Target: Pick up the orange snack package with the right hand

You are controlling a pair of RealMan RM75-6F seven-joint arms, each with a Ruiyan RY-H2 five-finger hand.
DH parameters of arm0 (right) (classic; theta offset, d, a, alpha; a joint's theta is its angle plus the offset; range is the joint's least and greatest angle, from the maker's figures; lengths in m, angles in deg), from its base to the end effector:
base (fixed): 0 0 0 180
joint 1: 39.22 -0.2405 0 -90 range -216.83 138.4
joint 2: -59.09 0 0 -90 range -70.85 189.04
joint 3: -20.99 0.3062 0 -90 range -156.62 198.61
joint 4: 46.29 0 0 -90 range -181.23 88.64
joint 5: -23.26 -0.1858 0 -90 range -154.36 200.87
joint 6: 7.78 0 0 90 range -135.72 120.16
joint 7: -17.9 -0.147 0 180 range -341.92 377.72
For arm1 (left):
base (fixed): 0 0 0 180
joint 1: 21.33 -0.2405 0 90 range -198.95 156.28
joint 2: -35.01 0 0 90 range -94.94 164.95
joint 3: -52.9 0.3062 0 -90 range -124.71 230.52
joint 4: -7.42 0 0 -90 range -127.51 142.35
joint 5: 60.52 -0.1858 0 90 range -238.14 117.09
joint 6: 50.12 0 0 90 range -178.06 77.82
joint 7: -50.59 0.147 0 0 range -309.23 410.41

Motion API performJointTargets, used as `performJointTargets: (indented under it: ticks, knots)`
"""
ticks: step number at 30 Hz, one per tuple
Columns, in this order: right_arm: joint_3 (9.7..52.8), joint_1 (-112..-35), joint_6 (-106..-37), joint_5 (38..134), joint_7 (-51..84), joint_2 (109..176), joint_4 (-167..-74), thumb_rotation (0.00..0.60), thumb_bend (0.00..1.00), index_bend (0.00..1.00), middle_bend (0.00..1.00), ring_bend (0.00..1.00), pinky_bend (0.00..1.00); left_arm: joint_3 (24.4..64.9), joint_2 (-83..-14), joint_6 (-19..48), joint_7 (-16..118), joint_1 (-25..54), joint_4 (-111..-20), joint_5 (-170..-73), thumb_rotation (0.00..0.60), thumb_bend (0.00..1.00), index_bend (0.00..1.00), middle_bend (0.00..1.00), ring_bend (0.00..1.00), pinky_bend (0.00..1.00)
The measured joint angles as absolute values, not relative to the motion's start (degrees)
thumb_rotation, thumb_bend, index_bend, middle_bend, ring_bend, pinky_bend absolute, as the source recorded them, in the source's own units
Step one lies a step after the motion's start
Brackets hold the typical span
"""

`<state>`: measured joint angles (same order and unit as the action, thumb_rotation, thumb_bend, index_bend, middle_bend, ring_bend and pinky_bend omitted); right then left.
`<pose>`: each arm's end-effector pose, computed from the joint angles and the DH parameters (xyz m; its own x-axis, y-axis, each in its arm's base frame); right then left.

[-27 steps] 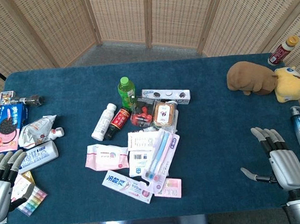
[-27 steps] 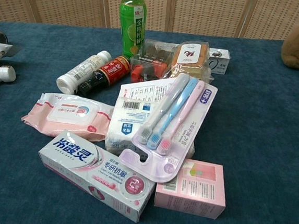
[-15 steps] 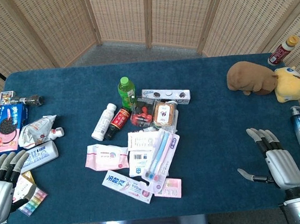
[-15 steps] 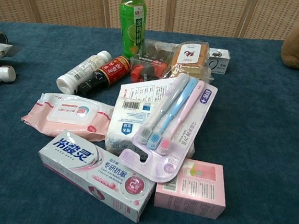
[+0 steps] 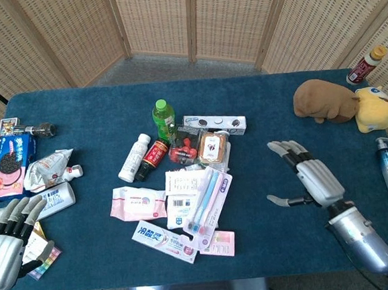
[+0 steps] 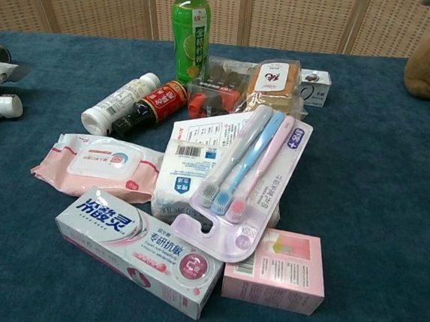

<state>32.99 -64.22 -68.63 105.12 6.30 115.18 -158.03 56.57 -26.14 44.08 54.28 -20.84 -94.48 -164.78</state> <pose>-0.2054 -0.2893 0.1899 0.0886 -0.2781 0.9565 -0.9514 -0.3079 -0.0014 -0.2878 0.1338 0.2026 0.3341 -0.0264 0.9422 0.9129 -0.2398 -0.3304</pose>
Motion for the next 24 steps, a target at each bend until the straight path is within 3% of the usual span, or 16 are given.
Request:
performJointTargets:
  ticks: [9,24]
  knots:
    - [38.51,-78.57,-55.28,95.21,7.91,123.92,-147.57,0.406,0.20,0.00,0.00,0.00,0.00,58.20,-25.74,45.75,55.41,-22.17,-94.98,-167.61,0.600,0.37,0.00,0.00,0.00,0.00]
    - [38.39,-93.32,-42.59,79.54,16.13,136.74,-128.78,0.406,0.21,0.00,0.00,0.00,0.00,58.60,-26.01,47.32,54.65,-23.49,-93.96,-167.85,0.600,0.37,0.00,0.00,0.00,0.00]
